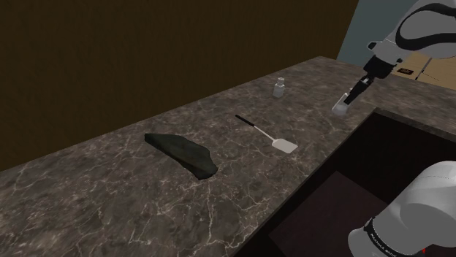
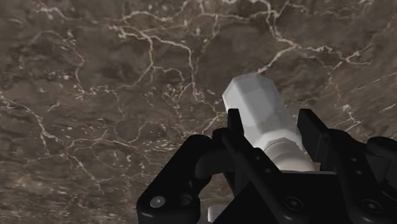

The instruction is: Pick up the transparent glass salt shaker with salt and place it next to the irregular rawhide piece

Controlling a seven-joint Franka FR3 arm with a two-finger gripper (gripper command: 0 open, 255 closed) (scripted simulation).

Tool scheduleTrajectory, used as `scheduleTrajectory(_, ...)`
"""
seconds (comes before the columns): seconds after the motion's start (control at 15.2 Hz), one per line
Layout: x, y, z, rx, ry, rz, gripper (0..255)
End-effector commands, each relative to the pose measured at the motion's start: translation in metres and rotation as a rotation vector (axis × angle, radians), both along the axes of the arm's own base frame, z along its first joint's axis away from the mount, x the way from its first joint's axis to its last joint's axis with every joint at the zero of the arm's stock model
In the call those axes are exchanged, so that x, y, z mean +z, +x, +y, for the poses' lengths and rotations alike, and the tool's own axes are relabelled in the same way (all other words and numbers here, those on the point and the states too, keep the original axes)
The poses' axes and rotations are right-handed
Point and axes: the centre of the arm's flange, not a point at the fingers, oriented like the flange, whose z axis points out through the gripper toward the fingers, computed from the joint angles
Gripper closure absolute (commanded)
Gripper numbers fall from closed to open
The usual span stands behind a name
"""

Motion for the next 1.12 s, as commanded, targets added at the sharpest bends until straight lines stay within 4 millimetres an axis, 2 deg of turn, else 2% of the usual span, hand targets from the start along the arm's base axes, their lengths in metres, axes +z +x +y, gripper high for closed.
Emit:
scheduleTrajectory(0.0,0.01,0.0,0.0,0.0,0.0,0.0,255)
scheduleTrajectory(1.06,0.094,0.0,0.0,0.0,0.0,0.0,255)
